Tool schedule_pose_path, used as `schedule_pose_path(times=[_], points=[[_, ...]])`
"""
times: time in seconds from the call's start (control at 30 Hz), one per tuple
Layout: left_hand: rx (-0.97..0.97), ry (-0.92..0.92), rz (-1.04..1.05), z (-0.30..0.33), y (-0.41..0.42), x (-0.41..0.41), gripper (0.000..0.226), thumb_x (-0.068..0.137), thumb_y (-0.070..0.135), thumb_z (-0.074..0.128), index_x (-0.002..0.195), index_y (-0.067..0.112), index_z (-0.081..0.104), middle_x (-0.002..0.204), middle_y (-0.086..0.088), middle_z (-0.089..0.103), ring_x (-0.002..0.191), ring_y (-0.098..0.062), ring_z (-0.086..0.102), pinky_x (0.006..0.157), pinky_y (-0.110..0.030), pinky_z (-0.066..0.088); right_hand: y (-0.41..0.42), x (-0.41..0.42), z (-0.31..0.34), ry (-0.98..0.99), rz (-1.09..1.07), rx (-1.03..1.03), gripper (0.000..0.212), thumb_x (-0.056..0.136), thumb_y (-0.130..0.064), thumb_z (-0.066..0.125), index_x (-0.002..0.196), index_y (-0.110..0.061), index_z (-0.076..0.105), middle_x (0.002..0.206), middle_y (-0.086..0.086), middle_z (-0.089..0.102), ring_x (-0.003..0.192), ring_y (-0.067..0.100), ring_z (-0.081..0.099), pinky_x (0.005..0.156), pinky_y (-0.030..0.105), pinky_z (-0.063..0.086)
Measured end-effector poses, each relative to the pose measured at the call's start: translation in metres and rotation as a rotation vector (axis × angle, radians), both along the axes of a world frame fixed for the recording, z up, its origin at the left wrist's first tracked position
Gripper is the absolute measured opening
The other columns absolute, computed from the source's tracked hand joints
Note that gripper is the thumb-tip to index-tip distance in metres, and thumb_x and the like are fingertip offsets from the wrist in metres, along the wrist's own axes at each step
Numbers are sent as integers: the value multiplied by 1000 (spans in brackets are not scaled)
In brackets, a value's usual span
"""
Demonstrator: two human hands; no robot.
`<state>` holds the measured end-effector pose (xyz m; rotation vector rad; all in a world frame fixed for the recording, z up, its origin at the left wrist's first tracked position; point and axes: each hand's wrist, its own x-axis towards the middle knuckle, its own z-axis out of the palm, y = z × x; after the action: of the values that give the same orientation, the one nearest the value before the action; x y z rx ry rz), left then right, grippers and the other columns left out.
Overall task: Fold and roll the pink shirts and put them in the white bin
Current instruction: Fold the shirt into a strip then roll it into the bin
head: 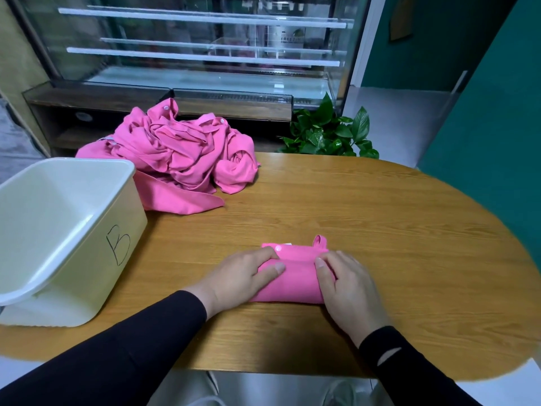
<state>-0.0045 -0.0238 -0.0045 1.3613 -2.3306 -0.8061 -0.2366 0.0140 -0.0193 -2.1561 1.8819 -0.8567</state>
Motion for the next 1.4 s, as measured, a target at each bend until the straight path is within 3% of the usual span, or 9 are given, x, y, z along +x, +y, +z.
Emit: schedule_pose_path(times=[0.13, 0.27, 0.4, 0.7, 0.87, 1.03, 1.13, 1.27, 1.4], points=[[-373, -251, 55, 9, -1, -2, 48, 99, 63, 21, 101, 29, 55, 96, 11, 59, 92, -14, 56, 82, -38, 43, -7, 2, 3, 1, -45, 47, 36, 102, -37, 37, 72, -21, 49, 67, -10, 49, 66, 8, 48, 64, 34, 42], [-631, -297, -63, -2, 18, -6, 73, 87, 78, 43, 133, 22, 52, 126, -1, 57, 112, -20, 55, 91, -40, 45, -13, 2, 6, -34, -66, 81, 39, 104, -35, 38, 68, -22, 48, 63, -7, 49, 61, 9, 49, 56, 32, 38], [-686, -374, -35, -21, 12, -6, 82, 80, 75, 56, 141, 21, 43, 116, -7, 59, 98, -26, 58, 80, -41, 49, -19, 4, 5, -69, -87, 119, 40, 104, -36, 37, 68, -23, 50, 65, -7, 50, 62, 12, 51, 57, 32, 38], [-255, -224, -97, -1, -17, -5, 83, 76, 78, 61, 143, 34, 40, 119, 7, 56, 110, -13, 53, 94, -30, 45, -5, 11, -2, 109, -84, -118, 47, 105, -37, 25, 122, -19, 65, 122, -4, 64, 113, 14, 54, 96, 39, 38], [5, -223, -136, 15, -41, -8, 66, 77, 72, 66, 128, 37, 44, 118, 11, 57, 106, -12, 55, 94, -39, 48, -26, 8, 6, 109, -80, -29, 45, 104, -38, 23, 104, -22, 65, 95, -8, 57, 87, 12, 52, 83, 37, 46], [-38, -271, -92, 14, -43, -12, 74, 70, 78, 66, 128, 37, 45, 118, 17, 52, 113, -7, 47, 101, -37, 38, -43, 6, 14, 122, -60, 35, 41, 105, -31, 28, 88, -19, 63, 83, -7, 52, 78, 13, 50, 78, 38, 47], [-20, -163, -49, 11, -40, -13, 76, 69, 67, 77, 130, 32, 49, 115, 16, 58, 105, -6, 53, 94, -29, 43, -44, 10, 12, 33, -92, 22, 41, 105, -34, 28, 105, -19, 66, 96, -7, 58, 91, 15, 54, 89, 41, 46], [-95, 6, 79, -1, -22, -17, 75, 70, 52, 84, 135, 30, 51, 119, 15, 57, 106, -3, 50, 90, -21, 42, -28, 22, 4, -298, -403, -25, 56, 100, -55, 35, 143, -20, 41, 142, 1, 43, 131, 20, 43, 110, 48, 38], [-88, 193, 262, -18, -12, -19, 76, 71, 53, 81, 136, 29, 50, 121, 17, 55, 110, -2, 49, 91, -17, 38, 1, 55, 1, -895, -475, -49, 76, 91, -44, 63, 152, -15, 29, 141, 6, 43, 116, 19, 55, 97, 43, 52]])
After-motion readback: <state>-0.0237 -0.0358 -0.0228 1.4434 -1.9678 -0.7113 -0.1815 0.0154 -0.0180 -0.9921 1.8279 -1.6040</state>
